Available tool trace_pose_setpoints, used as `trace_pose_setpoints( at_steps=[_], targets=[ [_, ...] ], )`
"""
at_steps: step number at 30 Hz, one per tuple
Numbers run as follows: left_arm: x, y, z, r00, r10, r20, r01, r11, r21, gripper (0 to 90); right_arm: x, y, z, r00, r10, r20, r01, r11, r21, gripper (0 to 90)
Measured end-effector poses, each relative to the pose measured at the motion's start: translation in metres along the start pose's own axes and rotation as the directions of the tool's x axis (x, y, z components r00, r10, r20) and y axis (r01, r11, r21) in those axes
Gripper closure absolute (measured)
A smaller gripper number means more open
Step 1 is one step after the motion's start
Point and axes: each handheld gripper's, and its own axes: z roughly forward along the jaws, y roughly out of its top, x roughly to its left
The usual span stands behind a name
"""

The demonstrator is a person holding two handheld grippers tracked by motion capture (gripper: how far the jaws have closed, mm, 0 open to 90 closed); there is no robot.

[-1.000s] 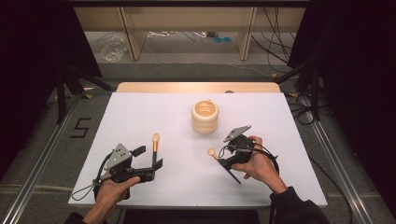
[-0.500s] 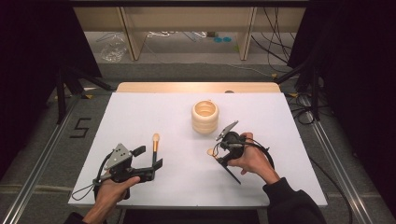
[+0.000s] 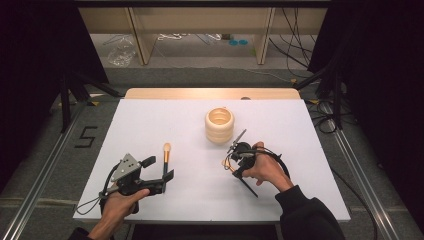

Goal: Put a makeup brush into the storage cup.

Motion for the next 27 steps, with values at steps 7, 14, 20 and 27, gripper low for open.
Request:
trace_pose_setpoints(
  at_steps=[7, 14, 20, 27],
  targets=[
    [0.000, 0.000, 0.000, 1.0000, 0.000, 0.000, 0.000, 1.0000, 0.000, 15.9, -0.003, 0.000, 0.004, 0.9997, -0.007, -0.025, 0.007, 1.000, 0.027, 63.5],
    [0.000, 0.000, 0.000, 1.0000, -0.005, -0.005, 0.005, 1.0000, 0.000, 15.9, -0.001, 0.000, 0.007, 0.9993, -0.016, -0.034, 0.018, 0.997, 0.069, 68.1],
    [0.000, 0.000, 0.000, 1.0000, -0.006, -0.005, 0.006, 1.0000, 0.001, 15.9, -0.003, 0.000, 0.010, 0.9985, -0.033, -0.044, 0.037, 0.996, 0.082, 71.5],
    [0.000, 0.000, 0.000, 1.0000, -0.006, -0.004, 0.006, 1.0000, 0.001, 16.0, -0.006, 0.000, 0.012, 0.9985, -0.026, -0.049, 0.031, 0.994, 0.104, 76.7]
  ],
)
